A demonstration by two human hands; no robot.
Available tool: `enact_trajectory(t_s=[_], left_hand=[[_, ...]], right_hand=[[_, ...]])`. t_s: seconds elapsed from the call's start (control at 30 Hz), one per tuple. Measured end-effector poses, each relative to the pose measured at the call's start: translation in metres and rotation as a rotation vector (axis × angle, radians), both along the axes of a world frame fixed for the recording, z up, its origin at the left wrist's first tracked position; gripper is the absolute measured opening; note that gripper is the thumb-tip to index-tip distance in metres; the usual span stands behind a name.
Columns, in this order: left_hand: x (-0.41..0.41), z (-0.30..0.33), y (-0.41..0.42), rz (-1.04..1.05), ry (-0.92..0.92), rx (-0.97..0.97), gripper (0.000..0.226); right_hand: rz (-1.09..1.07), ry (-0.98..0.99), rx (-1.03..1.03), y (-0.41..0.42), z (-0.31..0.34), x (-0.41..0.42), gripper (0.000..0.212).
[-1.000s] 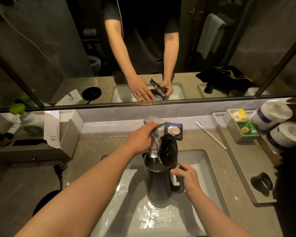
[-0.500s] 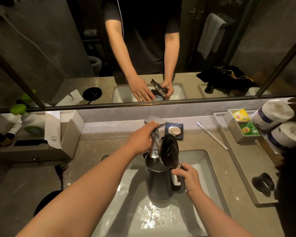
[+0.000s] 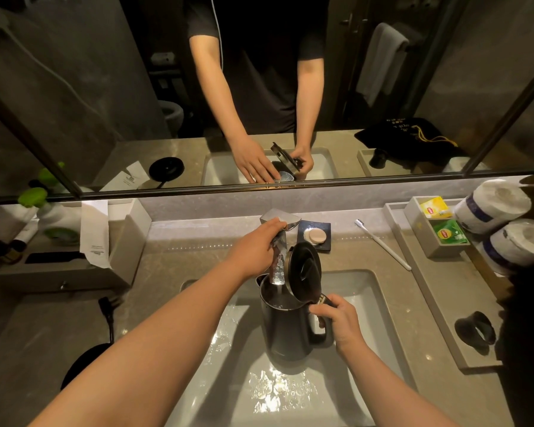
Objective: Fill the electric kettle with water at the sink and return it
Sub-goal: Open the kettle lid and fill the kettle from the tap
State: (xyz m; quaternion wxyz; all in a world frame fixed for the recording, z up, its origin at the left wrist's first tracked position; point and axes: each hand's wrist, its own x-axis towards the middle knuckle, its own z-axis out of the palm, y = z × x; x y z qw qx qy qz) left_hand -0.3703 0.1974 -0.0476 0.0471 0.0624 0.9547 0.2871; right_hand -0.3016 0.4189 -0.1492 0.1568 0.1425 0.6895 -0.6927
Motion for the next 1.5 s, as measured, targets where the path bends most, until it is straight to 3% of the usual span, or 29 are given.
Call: enact_trajectory(t_s=[0.53, 0.87, 1.0, 1.3, 1.5], left_hand=[[0.001, 0.001, 0.001, 0.002, 0.006, -0.014, 0.056], [0.0, 0.009, 0.005, 0.015, 0.035, -0.017, 0.058], [-0.002, 0.012, 0.006, 0.014, 0.019, -0.013, 0.057], [-0.001, 0.011, 0.004, 0.021, -0.002, 0.003, 0.061], [0.0, 0.009, 0.003, 0.019, -0.003, 0.016, 0.06]], right_hand=[[0.016, 0.009, 0.017, 0.002, -0.003, -0.001, 0.026], [0.022, 0.0, 0.036, 0.002, -0.002, -0.002, 0.047], [0.025, -0.009, 0.038, 0.002, 0.0, -0.001, 0.036], [0.023, -0.013, 0.044, 0.001, 0.002, -0.002, 0.061], [0.025, -0.012, 0.042, 0.002, 0.003, -0.002, 0.065]])
